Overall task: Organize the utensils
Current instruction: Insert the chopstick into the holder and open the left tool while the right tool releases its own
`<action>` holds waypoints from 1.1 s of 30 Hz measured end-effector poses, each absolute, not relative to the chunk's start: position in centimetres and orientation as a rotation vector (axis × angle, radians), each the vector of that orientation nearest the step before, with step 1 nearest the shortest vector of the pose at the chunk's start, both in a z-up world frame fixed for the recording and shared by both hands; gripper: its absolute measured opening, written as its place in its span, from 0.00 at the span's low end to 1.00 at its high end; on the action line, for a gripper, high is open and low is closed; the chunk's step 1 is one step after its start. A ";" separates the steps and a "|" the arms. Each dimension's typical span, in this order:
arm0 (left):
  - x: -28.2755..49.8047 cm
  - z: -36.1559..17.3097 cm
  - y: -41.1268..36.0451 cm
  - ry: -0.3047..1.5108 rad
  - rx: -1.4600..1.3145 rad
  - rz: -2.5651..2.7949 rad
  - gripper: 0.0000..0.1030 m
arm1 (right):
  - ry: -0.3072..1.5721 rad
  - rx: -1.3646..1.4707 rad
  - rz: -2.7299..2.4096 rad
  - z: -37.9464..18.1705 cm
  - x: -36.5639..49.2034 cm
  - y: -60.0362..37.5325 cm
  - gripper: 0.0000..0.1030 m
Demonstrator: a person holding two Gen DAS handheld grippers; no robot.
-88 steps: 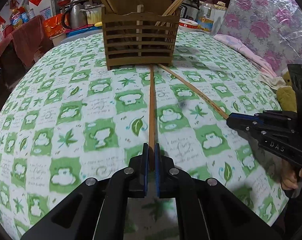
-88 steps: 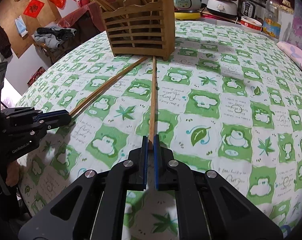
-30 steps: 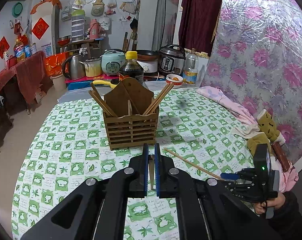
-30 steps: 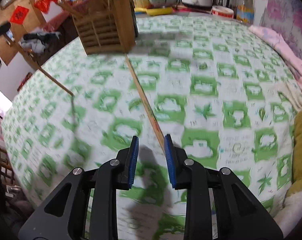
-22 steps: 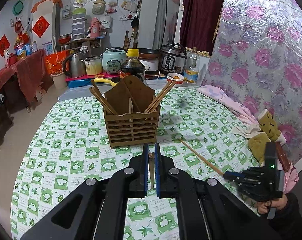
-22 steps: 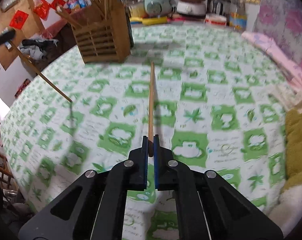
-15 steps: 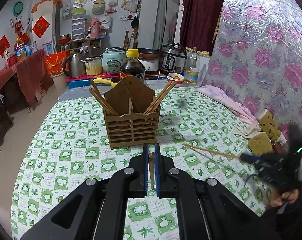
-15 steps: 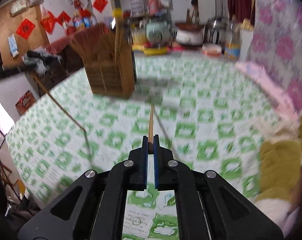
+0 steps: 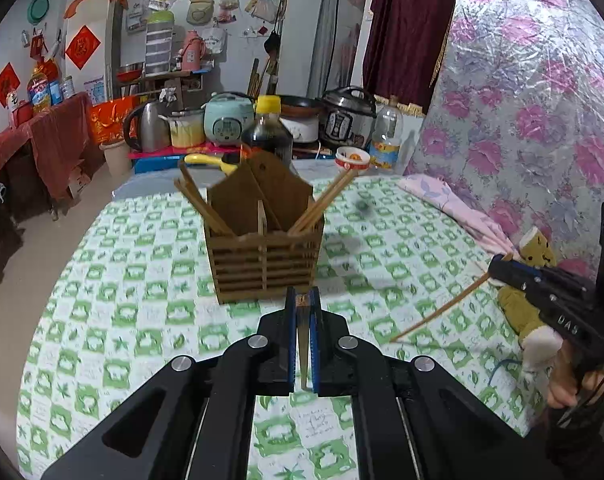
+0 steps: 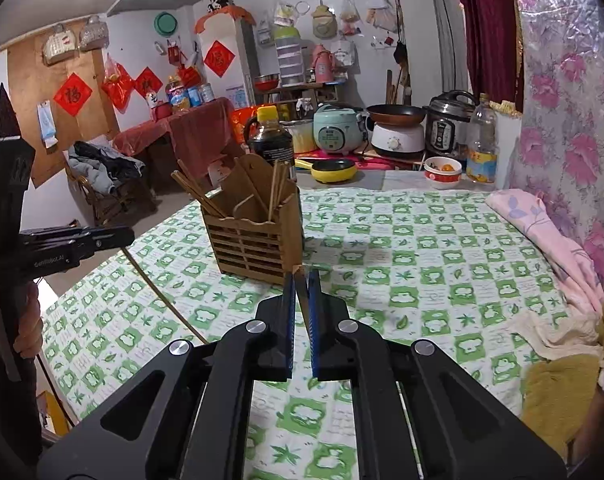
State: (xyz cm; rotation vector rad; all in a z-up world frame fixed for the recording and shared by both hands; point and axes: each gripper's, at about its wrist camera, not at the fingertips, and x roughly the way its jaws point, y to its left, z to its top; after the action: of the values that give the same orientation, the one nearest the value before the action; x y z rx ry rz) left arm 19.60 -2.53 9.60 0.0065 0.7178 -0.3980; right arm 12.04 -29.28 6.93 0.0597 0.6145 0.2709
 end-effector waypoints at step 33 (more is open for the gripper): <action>35.0 12.9 -1.5 0.558 -0.045 -0.190 0.44 | 0.464 0.192 0.300 9.2 29.6 -21.6 0.12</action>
State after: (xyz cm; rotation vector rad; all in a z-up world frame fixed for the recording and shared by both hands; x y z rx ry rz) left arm 34.96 -1.45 12.86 -0.0446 0.5576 -0.1899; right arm 29.61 -21.58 9.23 0.1921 0.4644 0.2999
